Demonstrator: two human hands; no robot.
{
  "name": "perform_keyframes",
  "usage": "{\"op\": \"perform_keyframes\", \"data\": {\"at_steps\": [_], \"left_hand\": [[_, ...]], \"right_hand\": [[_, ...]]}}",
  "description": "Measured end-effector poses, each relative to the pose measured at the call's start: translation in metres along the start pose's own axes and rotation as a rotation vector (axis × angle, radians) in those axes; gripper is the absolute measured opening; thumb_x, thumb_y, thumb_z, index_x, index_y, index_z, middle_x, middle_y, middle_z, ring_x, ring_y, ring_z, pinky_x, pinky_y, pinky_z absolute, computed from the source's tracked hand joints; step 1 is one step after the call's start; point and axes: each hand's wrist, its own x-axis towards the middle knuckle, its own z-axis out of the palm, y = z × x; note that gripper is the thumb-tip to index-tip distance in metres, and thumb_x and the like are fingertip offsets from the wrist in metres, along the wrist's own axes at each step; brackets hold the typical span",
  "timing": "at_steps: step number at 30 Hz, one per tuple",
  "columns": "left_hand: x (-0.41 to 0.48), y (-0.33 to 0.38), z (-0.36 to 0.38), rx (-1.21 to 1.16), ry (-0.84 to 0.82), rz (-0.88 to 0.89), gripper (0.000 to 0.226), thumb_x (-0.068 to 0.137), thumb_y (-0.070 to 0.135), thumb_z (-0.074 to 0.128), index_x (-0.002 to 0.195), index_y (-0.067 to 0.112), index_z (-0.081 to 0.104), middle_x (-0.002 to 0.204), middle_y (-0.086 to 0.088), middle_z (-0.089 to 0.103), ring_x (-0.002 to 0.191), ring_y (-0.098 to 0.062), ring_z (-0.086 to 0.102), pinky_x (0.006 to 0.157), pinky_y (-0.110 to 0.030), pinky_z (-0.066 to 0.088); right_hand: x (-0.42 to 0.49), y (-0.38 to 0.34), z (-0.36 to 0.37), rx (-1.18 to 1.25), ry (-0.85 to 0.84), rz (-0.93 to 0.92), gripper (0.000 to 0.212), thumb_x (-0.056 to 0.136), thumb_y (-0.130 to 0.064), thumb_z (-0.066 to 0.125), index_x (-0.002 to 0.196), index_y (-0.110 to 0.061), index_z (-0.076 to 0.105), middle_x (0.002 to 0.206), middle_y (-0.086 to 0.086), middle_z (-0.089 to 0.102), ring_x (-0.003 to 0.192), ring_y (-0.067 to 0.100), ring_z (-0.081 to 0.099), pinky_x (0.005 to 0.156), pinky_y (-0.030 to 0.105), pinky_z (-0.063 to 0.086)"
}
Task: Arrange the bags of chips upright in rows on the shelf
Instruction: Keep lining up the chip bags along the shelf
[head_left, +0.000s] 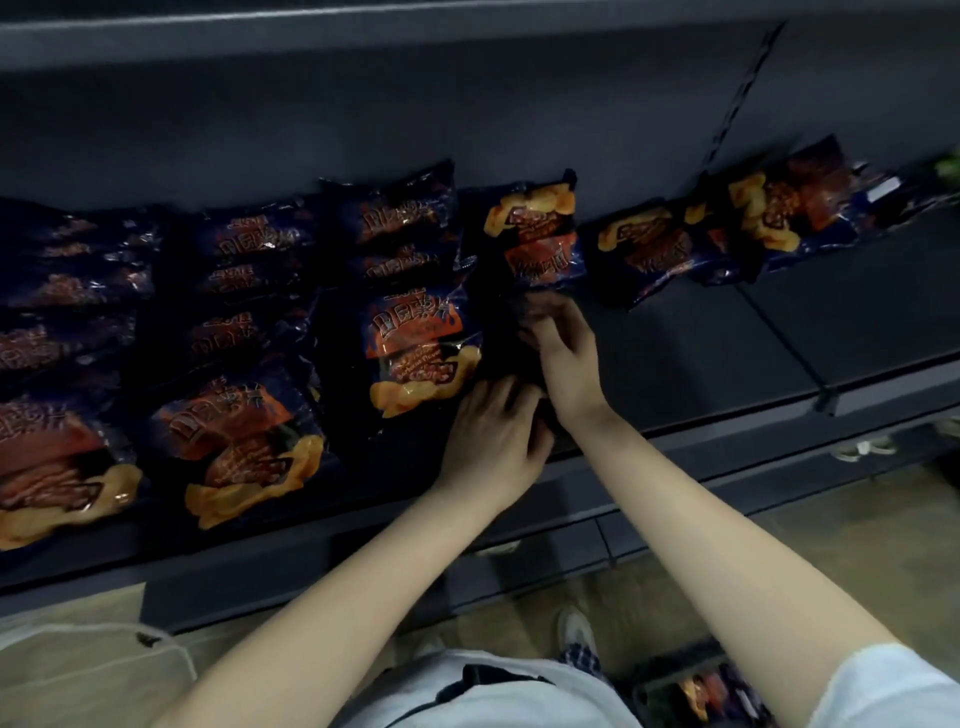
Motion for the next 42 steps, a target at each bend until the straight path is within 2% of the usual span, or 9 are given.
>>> {"op": "perform_keyframes", "data": {"at_steps": [4,10,17,22,27,31,34,38,42], "left_hand": [[0.031,0.022,0.009,-0.014,0.036,-0.029,0.024,0.08,0.02,0.058,0.102,0.011,0.06,0.104,-0.01,0.06,0.096,-0.03,0.055,0.082,-0.037,0.046],[0.062,0.046,0.03,-0.006,-0.013,-0.098,0.035,0.085,0.022,0.053,0.119,0.016,0.056,0.122,-0.007,0.055,0.109,-0.028,0.05,0.092,-0.039,0.04],[0.062,0.052,0.03,0.013,0.082,-0.196,0.035,0.082,0.019,0.057,0.117,0.014,0.058,0.121,-0.007,0.057,0.108,-0.028,0.052,0.093,-0.038,0.041],[0.052,0.052,0.031,0.029,0.1,-0.34,0.036,0.083,0.019,0.056,0.119,0.015,0.057,0.124,-0.006,0.054,0.114,-0.028,0.049,0.097,-0.037,0.037],[0.045,0.064,0.032,0.018,0.126,-0.442,0.037,0.084,0.019,0.055,0.121,0.016,0.055,0.125,-0.006,0.053,0.115,-0.029,0.047,0.098,-0.037,0.035],[0.038,0.07,0.025,-0.018,0.181,-0.481,0.037,0.084,0.018,0.056,0.121,0.016,0.054,0.124,-0.007,0.053,0.115,-0.029,0.047,0.099,-0.039,0.038],[0.044,0.073,-0.002,-0.076,0.316,-0.474,0.037,0.083,0.015,0.058,0.12,0.015,0.054,0.124,-0.008,0.052,0.116,-0.028,0.046,0.099,-0.038,0.038],[0.059,0.073,-0.057,-0.152,0.519,-0.435,0.045,0.082,0.024,0.061,0.124,0.015,0.049,0.123,-0.006,0.05,0.116,-0.02,0.044,0.097,-0.027,0.035],[0.069,0.062,-0.093,-0.224,0.405,-0.415,0.078,0.073,0.037,0.074,0.137,0.022,0.032,0.136,0.001,0.043,0.126,-0.012,0.038,0.104,-0.025,0.033]], "right_hand": [[0.028,-0.013,-0.025,-0.057,-0.034,-0.034,0.023,0.092,-0.015,0.052,0.115,-0.014,0.058,0.11,-0.002,0.062,0.099,-0.002,0.057,0.086,0.013,0.043],[0.089,-0.028,-0.05,-0.2,-0.119,0.036,0.063,0.089,-0.028,0.058,0.144,-0.019,0.03,0.144,0.003,0.039,0.127,0.013,0.041,0.106,0.03,0.036],[0.138,-0.03,-0.05,-0.328,-0.234,0.152,0.08,0.086,-0.029,0.064,0.148,-0.017,0.013,0.145,0.008,0.039,0.129,0.025,0.042,0.099,0.03,0.041],[0.141,-0.019,-0.042,-0.323,-0.33,0.233,0.083,0.082,-0.028,0.07,0.146,-0.014,0.019,0.141,0.009,0.044,0.127,0.026,0.045,0.102,0.035,0.041],[0.141,-0.015,-0.043,-0.193,-0.316,0.263,0.077,0.069,-0.025,0.079,0.136,-0.016,0.042,0.129,0.006,0.056,0.118,0.024,0.053,0.102,0.042,0.045],[0.127,-0.033,-0.053,-0.163,-0.296,0.122,0.057,0.078,-0.005,0.069,0.13,-0.012,0.047,0.118,0.002,0.058,0.112,0.019,0.054,0.091,0.029,0.047],[0.124,-0.06,-0.069,-0.302,-0.349,-0.163,0.058,0.083,-0.003,0.063,0.136,-0.012,0.042,0.124,0.002,0.056,0.118,0.014,0.05,0.099,0.02,0.04],[0.115,-0.101,-0.085,-0.731,-0.725,-0.465,0.068,0.087,-0.003,0.058,0.147,-0.016,0.027,0.147,0.002,0.037,0.134,0.013,0.035,0.102,0.009,0.019],[0.092,-0.128,-0.083,-0.992,-0.963,-0.652,0.068,0.089,-0.005,0.058,0.146,-0.026,0.028,0.149,0.0,0.036,0.138,0.016,0.032,0.101,0.008,0.016]]}}
